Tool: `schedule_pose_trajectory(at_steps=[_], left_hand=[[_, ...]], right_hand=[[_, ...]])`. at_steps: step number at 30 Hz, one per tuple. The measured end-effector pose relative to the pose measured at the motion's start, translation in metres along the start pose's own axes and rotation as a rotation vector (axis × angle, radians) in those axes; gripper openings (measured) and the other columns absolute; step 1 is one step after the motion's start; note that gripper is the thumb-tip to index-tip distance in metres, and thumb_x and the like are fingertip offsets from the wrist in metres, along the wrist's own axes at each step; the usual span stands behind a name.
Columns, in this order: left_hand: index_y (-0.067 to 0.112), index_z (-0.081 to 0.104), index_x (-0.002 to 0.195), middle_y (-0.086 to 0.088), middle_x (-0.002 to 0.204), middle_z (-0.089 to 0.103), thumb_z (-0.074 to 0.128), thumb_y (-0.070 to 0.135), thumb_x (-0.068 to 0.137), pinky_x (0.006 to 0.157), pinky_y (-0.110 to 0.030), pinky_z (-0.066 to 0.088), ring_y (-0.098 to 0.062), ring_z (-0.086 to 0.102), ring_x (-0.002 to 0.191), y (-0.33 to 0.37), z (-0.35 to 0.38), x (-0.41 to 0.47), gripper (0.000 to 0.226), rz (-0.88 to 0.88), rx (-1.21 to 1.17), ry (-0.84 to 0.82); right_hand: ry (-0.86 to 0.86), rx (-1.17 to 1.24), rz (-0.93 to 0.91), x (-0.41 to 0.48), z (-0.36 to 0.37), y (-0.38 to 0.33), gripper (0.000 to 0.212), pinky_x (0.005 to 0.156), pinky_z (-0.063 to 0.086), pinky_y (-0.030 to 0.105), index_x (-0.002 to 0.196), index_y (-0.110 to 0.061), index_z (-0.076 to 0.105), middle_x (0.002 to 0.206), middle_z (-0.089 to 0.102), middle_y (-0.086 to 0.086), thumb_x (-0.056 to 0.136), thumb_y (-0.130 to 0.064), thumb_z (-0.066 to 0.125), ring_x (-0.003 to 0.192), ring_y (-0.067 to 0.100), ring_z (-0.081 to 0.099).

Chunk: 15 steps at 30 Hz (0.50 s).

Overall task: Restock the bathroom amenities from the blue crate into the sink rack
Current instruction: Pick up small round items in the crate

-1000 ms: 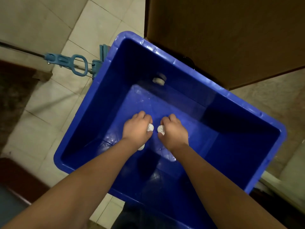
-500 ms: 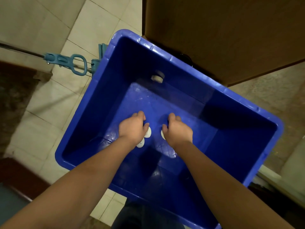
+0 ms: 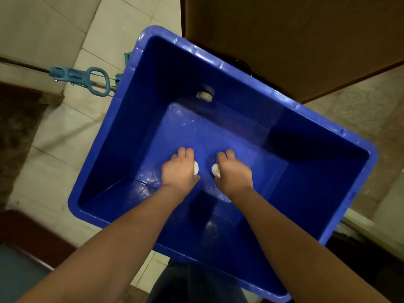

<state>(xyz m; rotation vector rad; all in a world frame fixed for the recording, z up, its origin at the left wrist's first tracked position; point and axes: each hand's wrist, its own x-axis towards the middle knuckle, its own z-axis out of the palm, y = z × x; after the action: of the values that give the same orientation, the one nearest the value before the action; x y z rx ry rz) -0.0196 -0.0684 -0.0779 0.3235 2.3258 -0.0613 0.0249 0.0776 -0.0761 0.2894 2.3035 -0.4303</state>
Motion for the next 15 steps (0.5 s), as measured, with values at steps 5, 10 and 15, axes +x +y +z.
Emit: schedule_pose_trajectory(at_steps=[5,10,15], left_hand=[[0.017,0.045,0.112,-0.001,0.113,0.048,0.065,0.027,0.081,0.058,-0.033,0.036,-0.023,0.056,0.091,-0.005,-0.003,-0.001,0.039,0.032,-0.041,0.002],[0.020,0.048,0.110,0.001,0.112,0.050,0.065,0.024,0.078,0.063,-0.032,0.039,-0.024,0.056,0.093,-0.007,-0.016,-0.008,0.036,0.088,-0.100,-0.019],[0.023,0.050,0.107,0.005,0.108,0.051,0.065,0.019,0.074,0.065,-0.032,0.045,-0.020,0.053,0.091,-0.006,-0.039,-0.025,0.037,0.151,-0.130,-0.006]], right_hand=[[0.005,0.065,0.026,0.000,0.003,-0.004,0.030,0.052,0.027,0.031,0.105,-0.010,0.045,0.116,0.043,0.007,0.079,-0.004,0.060,0.069,0.024,0.039],[-0.004,0.130,0.069,-0.008,-0.004,-0.006,0.026,0.054,0.032,0.031,0.101,-0.011,0.047,0.110,0.046,0.004,0.080,-0.008,0.061,0.070,0.024,0.044],[0.016,0.164,0.055,-0.030,-0.023,-0.008,0.028,0.055,0.034,0.028,0.105,-0.014,0.051,0.114,0.050,0.000,0.079,-0.011,0.062,0.075,0.022,0.049]])
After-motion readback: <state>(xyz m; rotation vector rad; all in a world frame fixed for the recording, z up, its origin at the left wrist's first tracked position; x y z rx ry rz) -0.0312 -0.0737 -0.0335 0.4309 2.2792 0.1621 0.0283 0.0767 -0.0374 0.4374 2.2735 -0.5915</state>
